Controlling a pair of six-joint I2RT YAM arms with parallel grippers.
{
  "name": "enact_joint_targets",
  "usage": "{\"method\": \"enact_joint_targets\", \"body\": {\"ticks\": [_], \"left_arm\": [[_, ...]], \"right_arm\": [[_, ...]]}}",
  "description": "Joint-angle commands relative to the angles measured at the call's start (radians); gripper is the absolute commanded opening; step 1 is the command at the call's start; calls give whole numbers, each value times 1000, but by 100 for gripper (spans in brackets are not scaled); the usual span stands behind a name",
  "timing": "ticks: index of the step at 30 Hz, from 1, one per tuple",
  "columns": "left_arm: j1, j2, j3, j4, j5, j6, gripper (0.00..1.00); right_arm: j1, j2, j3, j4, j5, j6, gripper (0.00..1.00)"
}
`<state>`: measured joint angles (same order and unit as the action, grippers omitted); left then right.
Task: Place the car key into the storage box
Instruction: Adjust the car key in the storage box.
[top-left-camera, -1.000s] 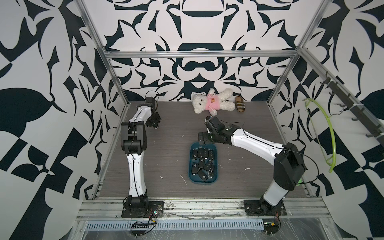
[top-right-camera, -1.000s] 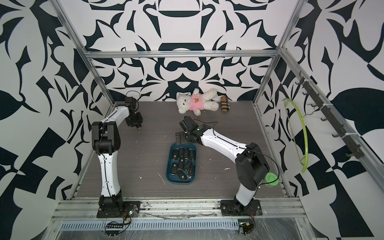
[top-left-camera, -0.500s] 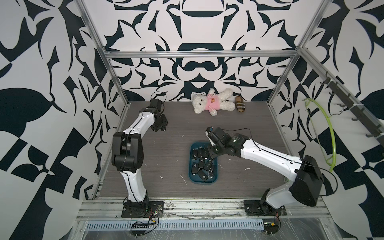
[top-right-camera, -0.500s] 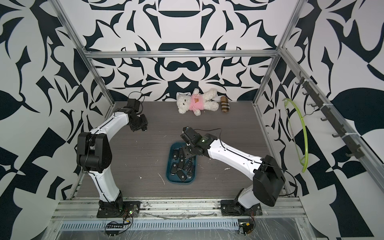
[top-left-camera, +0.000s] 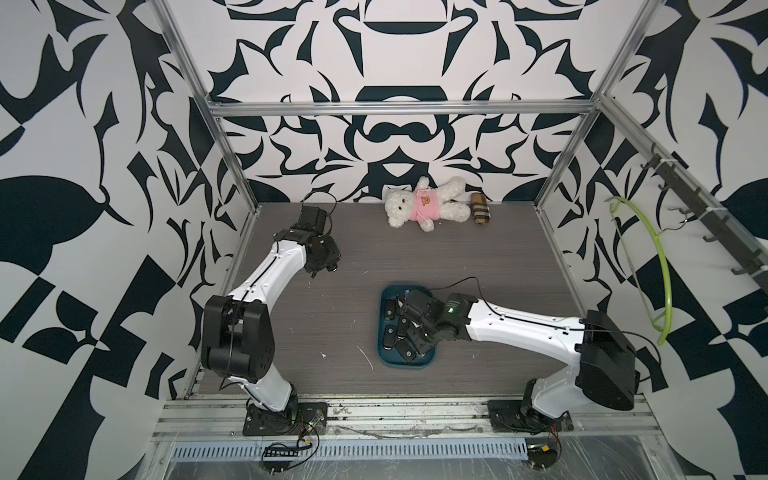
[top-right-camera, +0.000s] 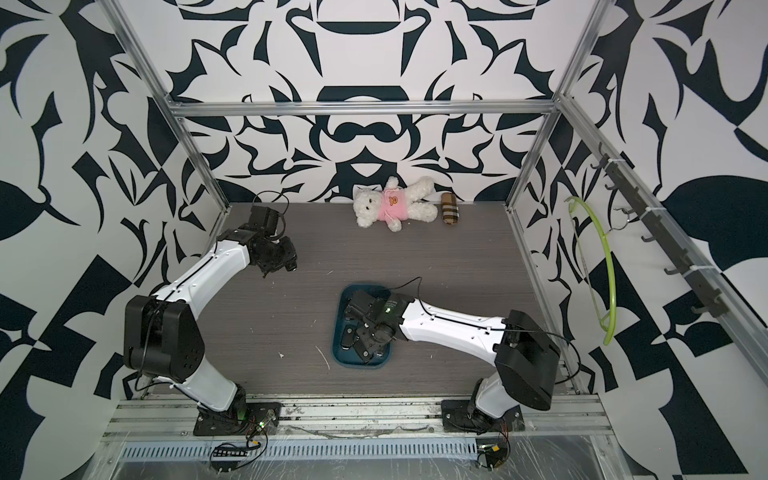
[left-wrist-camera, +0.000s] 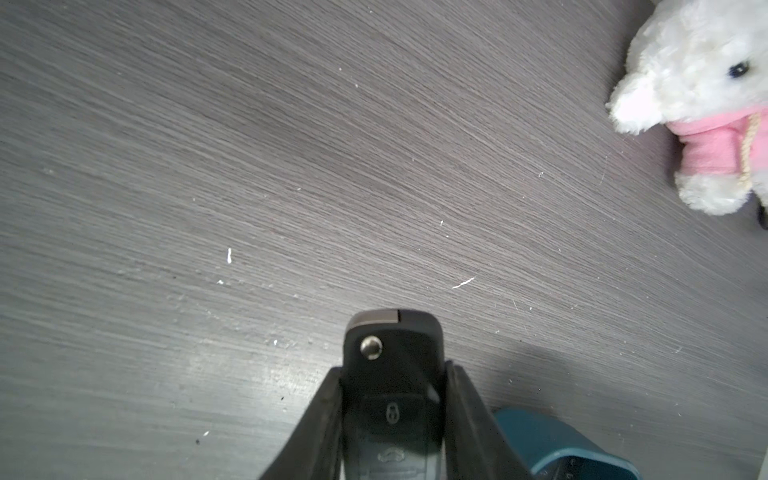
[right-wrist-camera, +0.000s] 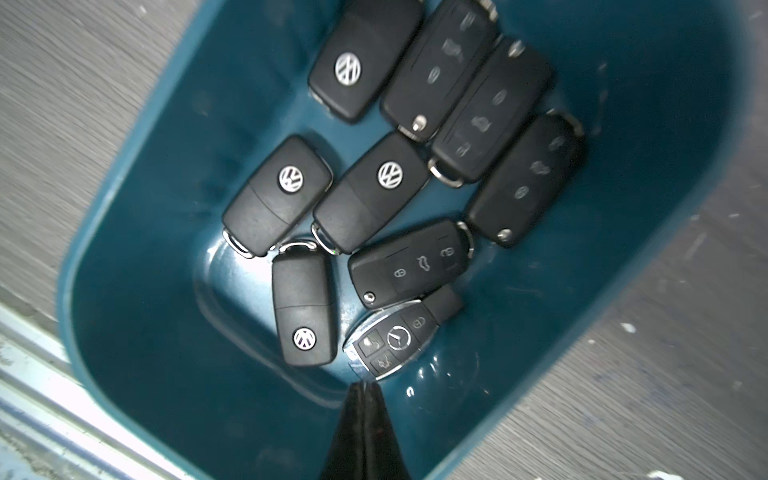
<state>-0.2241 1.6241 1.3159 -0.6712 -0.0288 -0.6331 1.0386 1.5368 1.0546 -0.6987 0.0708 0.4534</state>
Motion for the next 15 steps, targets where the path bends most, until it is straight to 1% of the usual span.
{"method": "enact_joint_targets", "body": {"ticks": [1,11,15], "left_arm": [[-3,-43,-5,-16,6,-8,33],[-11,-63,12,-42,16,1,34],[-12,-61,6,-50,21,6,35]], "right_arm": [[12,16,-17,32,-29,21,0],[25,81,-48,82,-90,28,0],[32,116,-39,82,-91,37,0]]}}
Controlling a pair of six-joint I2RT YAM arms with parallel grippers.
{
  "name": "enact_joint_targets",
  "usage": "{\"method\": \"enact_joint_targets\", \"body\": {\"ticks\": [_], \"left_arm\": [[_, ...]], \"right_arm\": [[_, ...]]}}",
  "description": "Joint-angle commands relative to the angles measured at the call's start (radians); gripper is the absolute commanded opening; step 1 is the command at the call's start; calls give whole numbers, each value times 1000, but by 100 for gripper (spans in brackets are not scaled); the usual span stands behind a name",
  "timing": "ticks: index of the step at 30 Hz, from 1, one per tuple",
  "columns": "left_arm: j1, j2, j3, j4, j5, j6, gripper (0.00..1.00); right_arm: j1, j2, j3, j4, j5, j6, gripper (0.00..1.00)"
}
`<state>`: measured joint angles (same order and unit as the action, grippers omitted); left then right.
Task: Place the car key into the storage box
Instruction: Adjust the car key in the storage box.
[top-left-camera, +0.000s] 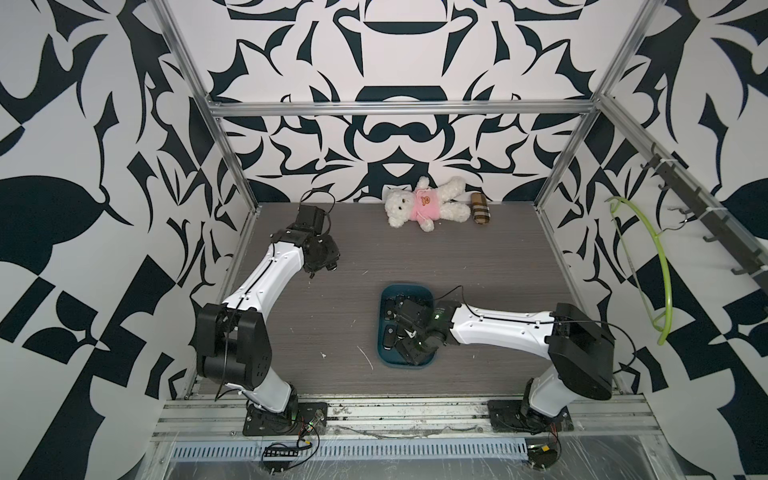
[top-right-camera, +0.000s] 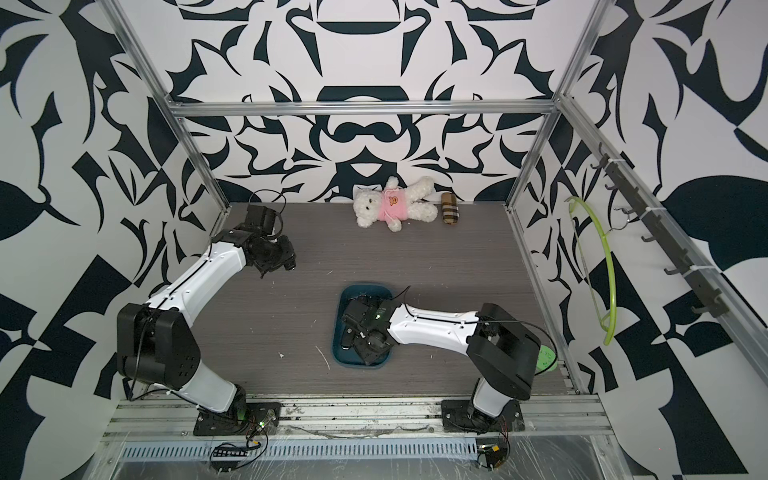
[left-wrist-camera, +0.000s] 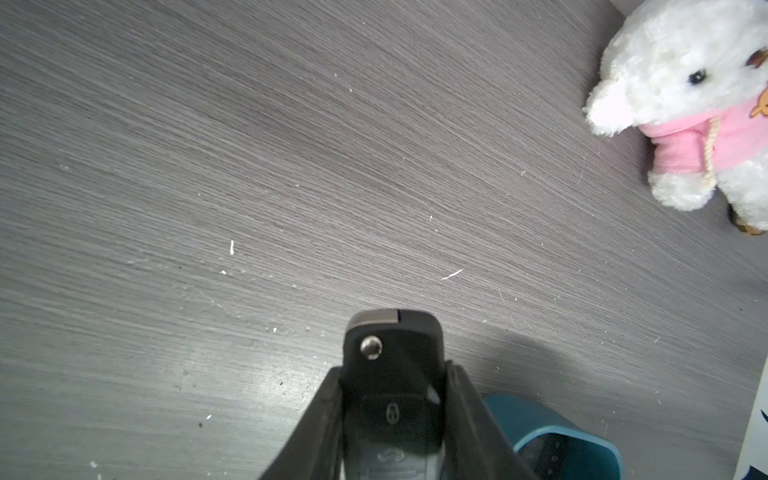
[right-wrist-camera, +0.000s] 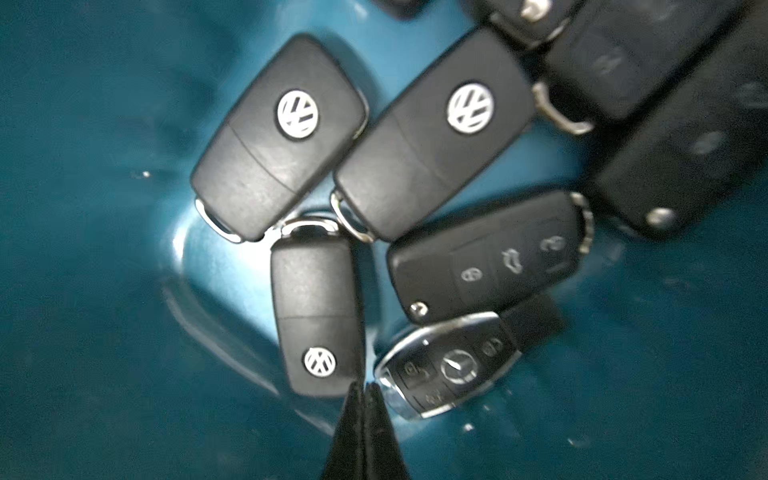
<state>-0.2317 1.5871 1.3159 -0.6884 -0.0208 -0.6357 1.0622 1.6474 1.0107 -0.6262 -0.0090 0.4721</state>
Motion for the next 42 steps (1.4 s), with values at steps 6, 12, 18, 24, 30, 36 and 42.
{"method": "enact_joint_targets", "body": {"ticks": [6,12,18,24,30,36,42], "left_arm": [[-5,-31,3,-42,8,17,35],[-5,-36,-6,-44,6,19,35],[-5,-45,-15,-44,9,18,35],[-9,-60,-20,-44,14,17,35],[-48,-68,-27,-46,8,10,35],[-84,-94,-47,-49,8,-10,35],[-150,-135,-71,-66,7,-44,34]], "right_arm": [[11,35,0,24,-10,41,0],[79,55,19,40,-26,56,0],[101,71,38,39,-9,62,0],[101,40,35,11,38,57,0],[85,-5,35,-10,67,38,0],[82,-20,32,-18,78,40,0],[7,-140,18,-24,112,42,0]]}}
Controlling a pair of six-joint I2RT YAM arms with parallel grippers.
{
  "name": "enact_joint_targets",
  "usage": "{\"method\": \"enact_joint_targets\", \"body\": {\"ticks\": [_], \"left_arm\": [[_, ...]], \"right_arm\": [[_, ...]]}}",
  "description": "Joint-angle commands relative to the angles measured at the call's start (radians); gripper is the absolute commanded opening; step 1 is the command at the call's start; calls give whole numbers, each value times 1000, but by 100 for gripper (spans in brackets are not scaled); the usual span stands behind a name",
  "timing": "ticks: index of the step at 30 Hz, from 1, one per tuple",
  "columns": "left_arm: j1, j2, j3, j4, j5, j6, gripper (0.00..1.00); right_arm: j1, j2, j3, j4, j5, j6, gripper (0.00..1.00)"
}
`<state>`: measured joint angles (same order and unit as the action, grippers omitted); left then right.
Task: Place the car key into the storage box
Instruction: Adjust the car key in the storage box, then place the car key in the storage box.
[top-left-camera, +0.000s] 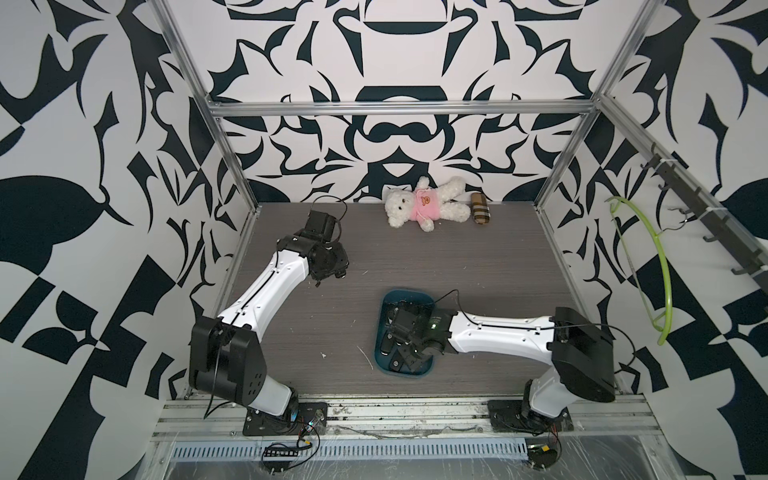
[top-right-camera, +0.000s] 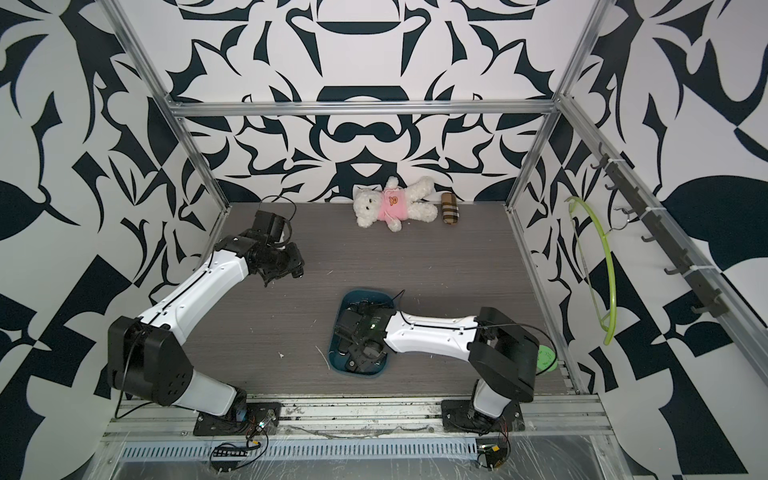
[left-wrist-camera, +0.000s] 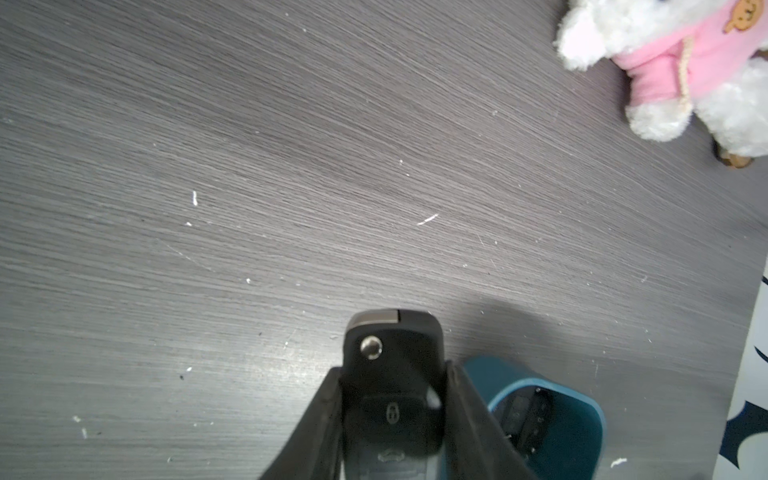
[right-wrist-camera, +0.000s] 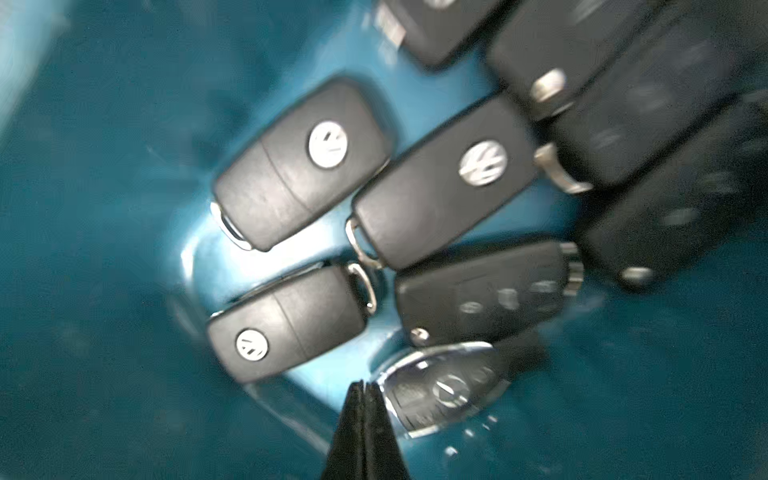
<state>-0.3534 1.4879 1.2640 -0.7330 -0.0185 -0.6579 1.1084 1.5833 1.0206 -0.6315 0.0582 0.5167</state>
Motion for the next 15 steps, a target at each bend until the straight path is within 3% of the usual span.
{"method": "enact_joint_targets", "body": {"ticks": [1,2,7,8,15], "left_arm": [[-46,-42,-26,-23,5,-31,34],[-66,-51,-33,-28,1,-39,34],[-171,-90,-76,-42,-20,-105,34],[-193,-98,-86,-42,-23,-129,34],[-407,-102,-122,-37,-79,-241,34]], "right_arm": [[-60,-102,0,-15,46,-1,0],[-78,-128,-8,-11,45,-2,1],[-162,-229,-35,-8,35,-6,29],[-179,-251,-42,-8,30,-7,30],[-294,-372,-100,-6,-12,-19,59]]}}
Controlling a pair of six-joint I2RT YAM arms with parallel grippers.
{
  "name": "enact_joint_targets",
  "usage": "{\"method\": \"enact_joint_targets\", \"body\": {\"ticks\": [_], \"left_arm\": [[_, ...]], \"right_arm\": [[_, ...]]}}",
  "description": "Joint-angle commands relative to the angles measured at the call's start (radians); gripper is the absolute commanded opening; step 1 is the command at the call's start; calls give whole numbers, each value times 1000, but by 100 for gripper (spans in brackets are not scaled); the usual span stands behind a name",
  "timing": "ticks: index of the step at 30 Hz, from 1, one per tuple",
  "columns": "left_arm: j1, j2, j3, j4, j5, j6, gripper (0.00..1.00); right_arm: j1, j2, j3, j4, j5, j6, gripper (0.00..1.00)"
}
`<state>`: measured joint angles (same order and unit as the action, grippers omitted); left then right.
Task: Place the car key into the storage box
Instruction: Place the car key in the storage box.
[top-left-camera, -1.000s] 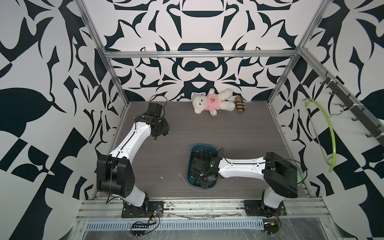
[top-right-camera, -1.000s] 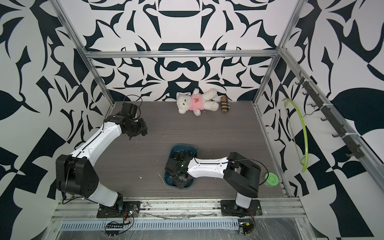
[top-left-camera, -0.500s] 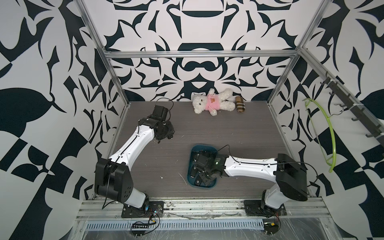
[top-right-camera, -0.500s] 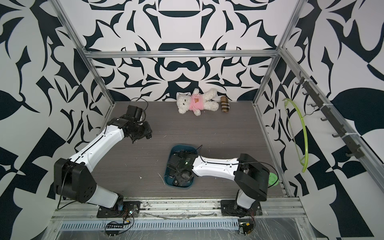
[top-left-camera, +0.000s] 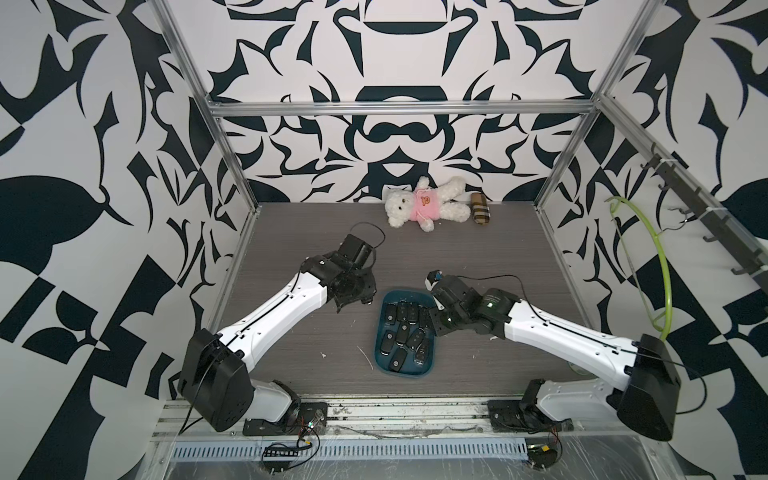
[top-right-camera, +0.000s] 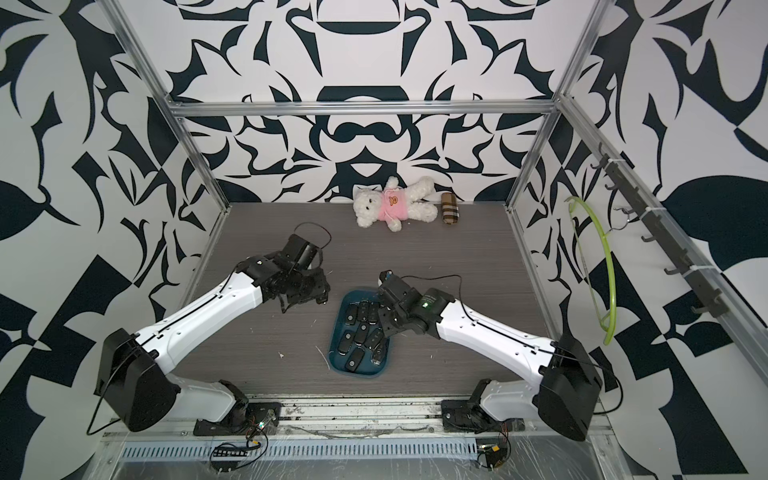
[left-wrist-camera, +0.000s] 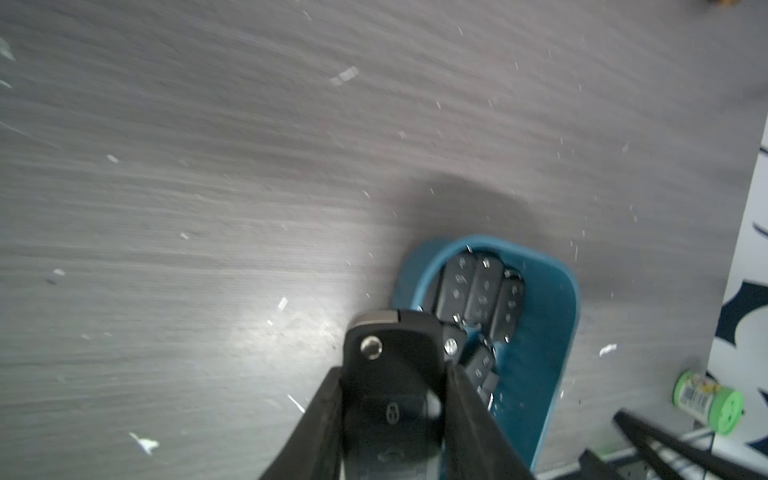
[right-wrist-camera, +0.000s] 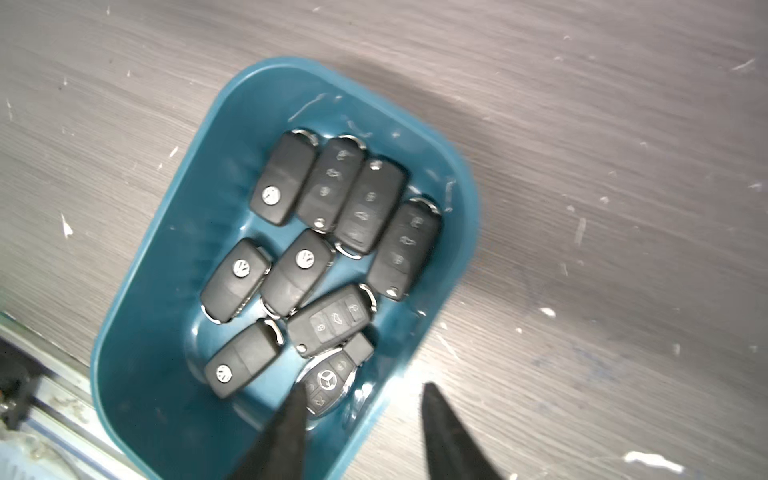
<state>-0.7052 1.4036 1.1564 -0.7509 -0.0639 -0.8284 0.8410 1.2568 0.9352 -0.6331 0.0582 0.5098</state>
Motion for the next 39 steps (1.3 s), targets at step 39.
{"method": "enact_joint_targets", "body": {"ticks": [39], "left_arm": [[-496,389,-17,77,-3,-206,34]], "right_arm": [[-140,-369,-145,-110,17,-4,99]]}}
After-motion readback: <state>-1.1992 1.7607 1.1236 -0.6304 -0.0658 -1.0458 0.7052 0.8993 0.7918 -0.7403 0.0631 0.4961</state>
